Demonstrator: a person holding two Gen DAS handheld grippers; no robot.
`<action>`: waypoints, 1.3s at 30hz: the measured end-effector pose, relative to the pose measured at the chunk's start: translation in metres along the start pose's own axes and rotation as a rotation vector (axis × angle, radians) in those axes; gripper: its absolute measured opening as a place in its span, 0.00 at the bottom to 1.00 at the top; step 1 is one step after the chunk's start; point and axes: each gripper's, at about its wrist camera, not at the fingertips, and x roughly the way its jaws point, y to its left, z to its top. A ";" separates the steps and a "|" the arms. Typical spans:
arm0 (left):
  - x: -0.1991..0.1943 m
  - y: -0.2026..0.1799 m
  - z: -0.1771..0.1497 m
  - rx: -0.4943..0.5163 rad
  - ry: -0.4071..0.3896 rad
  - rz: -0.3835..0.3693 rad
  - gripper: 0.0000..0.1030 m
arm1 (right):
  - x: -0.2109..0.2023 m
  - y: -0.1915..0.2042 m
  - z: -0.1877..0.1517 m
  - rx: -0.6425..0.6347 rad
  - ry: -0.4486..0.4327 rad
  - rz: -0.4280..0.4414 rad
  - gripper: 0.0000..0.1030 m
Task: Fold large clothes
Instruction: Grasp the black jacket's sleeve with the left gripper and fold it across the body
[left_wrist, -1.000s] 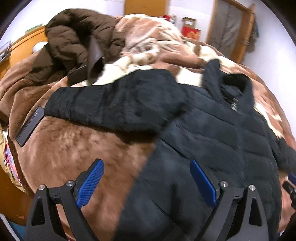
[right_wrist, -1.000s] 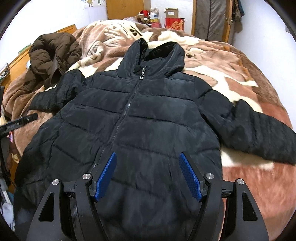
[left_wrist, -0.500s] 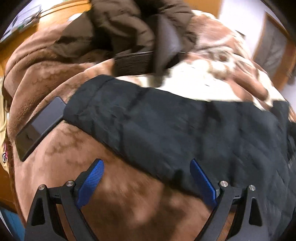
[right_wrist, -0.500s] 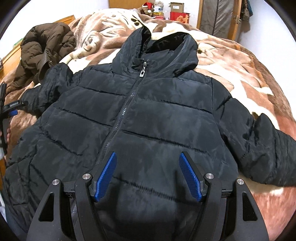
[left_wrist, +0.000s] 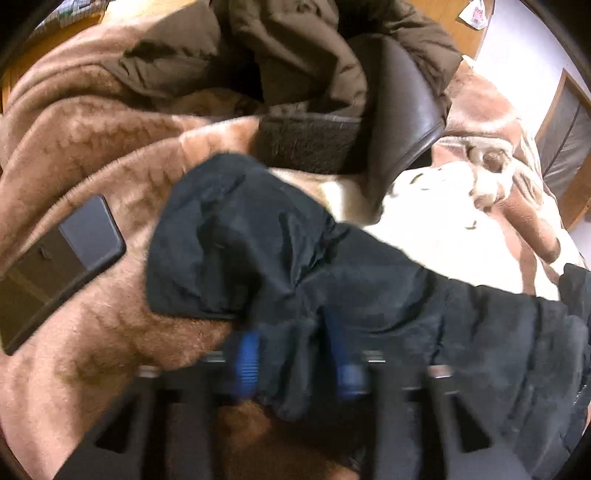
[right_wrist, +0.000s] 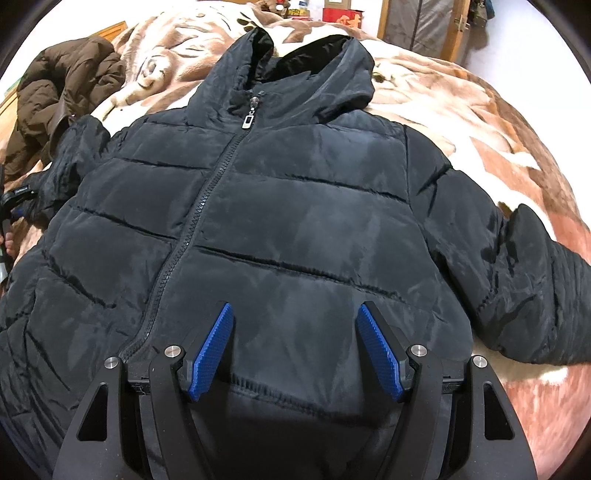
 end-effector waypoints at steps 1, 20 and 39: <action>-0.007 -0.001 0.003 0.000 -0.002 -0.013 0.17 | -0.003 0.000 -0.001 -0.001 -0.003 0.002 0.68; -0.274 -0.214 -0.020 0.356 -0.165 -0.550 0.14 | -0.096 -0.050 -0.038 0.114 -0.144 0.045 0.68; -0.156 -0.414 -0.251 0.626 0.326 -0.717 0.70 | -0.077 -0.144 -0.091 0.292 -0.086 -0.007 0.68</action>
